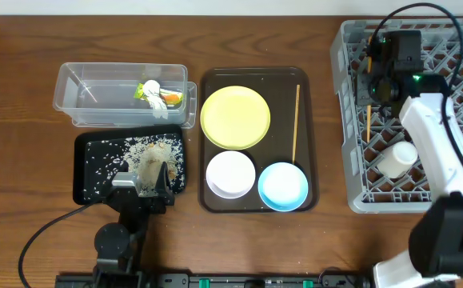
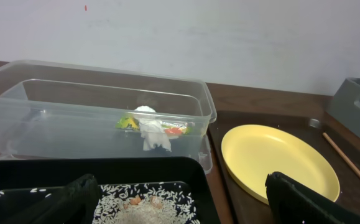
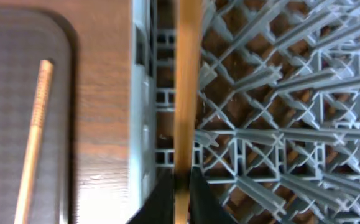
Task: Sort waste into correct bins and load items into the dishwasher rack
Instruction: 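Place the chopstick upright into the grey dish rack, then grasp the second wooden chopstick on the brown tray with the right gripper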
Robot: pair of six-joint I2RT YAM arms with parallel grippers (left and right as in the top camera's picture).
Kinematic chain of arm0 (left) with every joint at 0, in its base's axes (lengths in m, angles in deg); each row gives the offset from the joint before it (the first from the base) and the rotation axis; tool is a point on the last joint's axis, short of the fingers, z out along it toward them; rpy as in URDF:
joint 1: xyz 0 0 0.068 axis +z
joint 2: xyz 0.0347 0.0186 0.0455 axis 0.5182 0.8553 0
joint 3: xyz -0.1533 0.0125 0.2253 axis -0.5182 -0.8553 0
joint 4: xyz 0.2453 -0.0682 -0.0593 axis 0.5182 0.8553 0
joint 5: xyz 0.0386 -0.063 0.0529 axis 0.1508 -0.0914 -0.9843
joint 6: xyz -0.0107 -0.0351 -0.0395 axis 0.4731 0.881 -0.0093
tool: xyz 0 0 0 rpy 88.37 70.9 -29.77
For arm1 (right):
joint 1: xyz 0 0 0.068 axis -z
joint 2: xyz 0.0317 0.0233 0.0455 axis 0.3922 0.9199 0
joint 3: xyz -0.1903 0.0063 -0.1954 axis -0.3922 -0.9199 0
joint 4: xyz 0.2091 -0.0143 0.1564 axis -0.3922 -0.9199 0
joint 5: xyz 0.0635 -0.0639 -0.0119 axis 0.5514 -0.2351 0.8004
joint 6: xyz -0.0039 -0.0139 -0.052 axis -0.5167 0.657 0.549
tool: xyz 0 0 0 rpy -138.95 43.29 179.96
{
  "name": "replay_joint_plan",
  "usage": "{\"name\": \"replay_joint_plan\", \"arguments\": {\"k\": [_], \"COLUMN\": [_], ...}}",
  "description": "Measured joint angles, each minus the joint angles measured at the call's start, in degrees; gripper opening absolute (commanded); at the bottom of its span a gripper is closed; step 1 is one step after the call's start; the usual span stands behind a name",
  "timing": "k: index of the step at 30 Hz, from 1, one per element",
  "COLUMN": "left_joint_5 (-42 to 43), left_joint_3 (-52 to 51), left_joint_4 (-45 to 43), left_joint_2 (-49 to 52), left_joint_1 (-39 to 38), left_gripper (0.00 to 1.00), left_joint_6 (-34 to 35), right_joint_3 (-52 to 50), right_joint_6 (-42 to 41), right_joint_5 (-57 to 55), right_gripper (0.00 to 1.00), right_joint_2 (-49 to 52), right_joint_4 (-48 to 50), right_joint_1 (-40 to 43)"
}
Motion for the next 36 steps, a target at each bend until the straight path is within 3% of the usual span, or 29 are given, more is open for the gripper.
{"name": "replay_joint_plan", "arguments": {"k": [6,10,15,21,26,31,36], "left_joint_5": [-0.02,0.00,0.00,0.00,0.00,0.00,0.00], "left_joint_3": [0.00,0.00,0.00,0.00,0.00,0.00,0.00], "left_joint_4": [0.00,0.00,0.00,0.00,0.00,0.00,0.00], "left_joint_2": [0.00,0.00,0.00,0.00,0.00,0.00,0.00], "left_joint_1": [0.00,0.00,0.00,0.00,0.00,0.00,0.00], "left_gripper": [0.88,0.88,0.88,0.88,0.88,0.88,0.88], "left_joint_6": [0.00,0.00,0.00,0.00,0.00,0.00,0.00], "right_joint_3": [-0.24,-0.24,-0.28,-0.85,-1.60,-1.88,-1.51], "right_joint_6": [0.92,-1.25,-7.04,-17.70,-24.70,-27.47,-28.20], "right_joint_5": [6.47,14.53,16.52,7.54,2.10,0.61,0.20], "right_gripper": [0.55,0.63,0.57,0.39,0.37,0.27,0.07], "right_joint_2": [1.20,-1.70,-3.26,3.19,12.46,17.57,18.23], "right_joint_4": [-1.18,-2.29,-3.87,-3.48,0.22,2.51,1.64], "right_joint_1": [-0.72,-4.17,-11.82,-18.95,-19.91,-19.91,-19.91]}}
